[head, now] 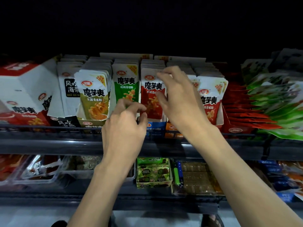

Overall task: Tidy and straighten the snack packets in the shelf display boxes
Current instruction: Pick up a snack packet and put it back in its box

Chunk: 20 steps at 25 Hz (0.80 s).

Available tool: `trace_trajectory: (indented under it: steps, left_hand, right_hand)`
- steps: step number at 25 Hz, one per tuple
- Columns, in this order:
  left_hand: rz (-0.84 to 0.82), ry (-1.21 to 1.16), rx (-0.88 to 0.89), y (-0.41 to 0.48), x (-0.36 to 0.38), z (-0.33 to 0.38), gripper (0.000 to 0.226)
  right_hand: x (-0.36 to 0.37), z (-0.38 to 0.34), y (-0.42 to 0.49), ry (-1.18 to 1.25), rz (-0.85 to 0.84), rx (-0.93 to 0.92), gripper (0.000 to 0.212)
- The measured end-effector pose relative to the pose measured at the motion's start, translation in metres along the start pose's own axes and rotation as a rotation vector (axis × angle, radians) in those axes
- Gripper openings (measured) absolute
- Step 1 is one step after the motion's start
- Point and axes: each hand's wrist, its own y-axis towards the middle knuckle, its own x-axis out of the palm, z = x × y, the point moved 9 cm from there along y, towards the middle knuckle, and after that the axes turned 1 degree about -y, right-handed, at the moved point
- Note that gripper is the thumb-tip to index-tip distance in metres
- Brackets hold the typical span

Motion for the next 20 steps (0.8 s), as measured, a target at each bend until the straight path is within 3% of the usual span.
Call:
trace_trajectory:
  steps: [4,9,15,20]
  left_hand:
    - [-0.062,0.129,0.012,0.0,0.001,-0.006,0.012]
    - [-0.095,0.117,0.035,0.0,0.003,-0.01,0.012]
    - [-0.1,0.087,0.037,0.0,0.003,-0.011,0.012]
    - [-0.114,0.085,0.03,0.0,0.004,-0.011,0.013]
  right_hand:
    - [0.021,0.005,0.008,-0.179,-0.031,0.079,0.05]
    - [0.025,0.003,0.011,-0.252,-0.005,0.109,0.047]
    - [0.022,0.005,0.01,-0.136,0.027,0.138,0.05]
    - [0.009,0.01,0.006,0.069,0.103,0.158,0.025]
